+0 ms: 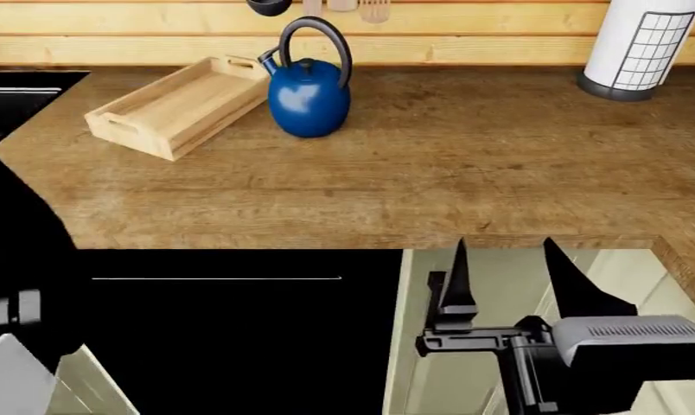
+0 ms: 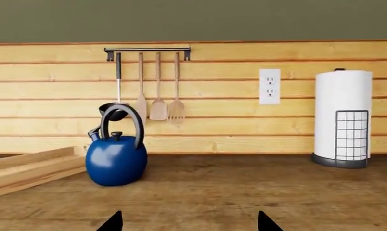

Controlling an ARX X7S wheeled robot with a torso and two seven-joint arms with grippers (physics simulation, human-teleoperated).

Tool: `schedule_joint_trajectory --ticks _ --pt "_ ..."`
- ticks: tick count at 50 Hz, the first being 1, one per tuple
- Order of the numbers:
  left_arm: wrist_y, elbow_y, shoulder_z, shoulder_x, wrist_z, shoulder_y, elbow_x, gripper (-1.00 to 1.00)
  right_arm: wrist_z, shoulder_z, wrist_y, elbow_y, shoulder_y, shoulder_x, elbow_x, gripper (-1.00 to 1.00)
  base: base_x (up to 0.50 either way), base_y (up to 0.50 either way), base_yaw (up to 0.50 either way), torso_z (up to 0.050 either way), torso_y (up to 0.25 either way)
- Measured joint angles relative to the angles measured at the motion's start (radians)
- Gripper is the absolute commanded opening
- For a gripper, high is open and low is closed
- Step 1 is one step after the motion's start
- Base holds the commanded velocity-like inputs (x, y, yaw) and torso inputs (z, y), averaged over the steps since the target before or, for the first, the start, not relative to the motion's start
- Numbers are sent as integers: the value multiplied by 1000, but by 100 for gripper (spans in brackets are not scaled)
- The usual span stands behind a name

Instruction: Pick the kettle from the counter and place it on the tray. Then pick the mug from the cabinet and place it on the tray. Then close the cabinet doors.

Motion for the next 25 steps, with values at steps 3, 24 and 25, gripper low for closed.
schedule_joint_trajectory --ticks 3,24,25 --pt "49 -181 29 21 4 -151 19 100 7 2 29 -31 11 7 2 100 0 0 0 50 0" --pt "205 -918 95 165 109 -666 299 100 107 2 254 -219 134 93 62 100 0 0 0 42 0" --pt "199 -926 100 167 114 -673 304 100 147 -7 261 -225 158 127 102 100 0 0 0 0 0"
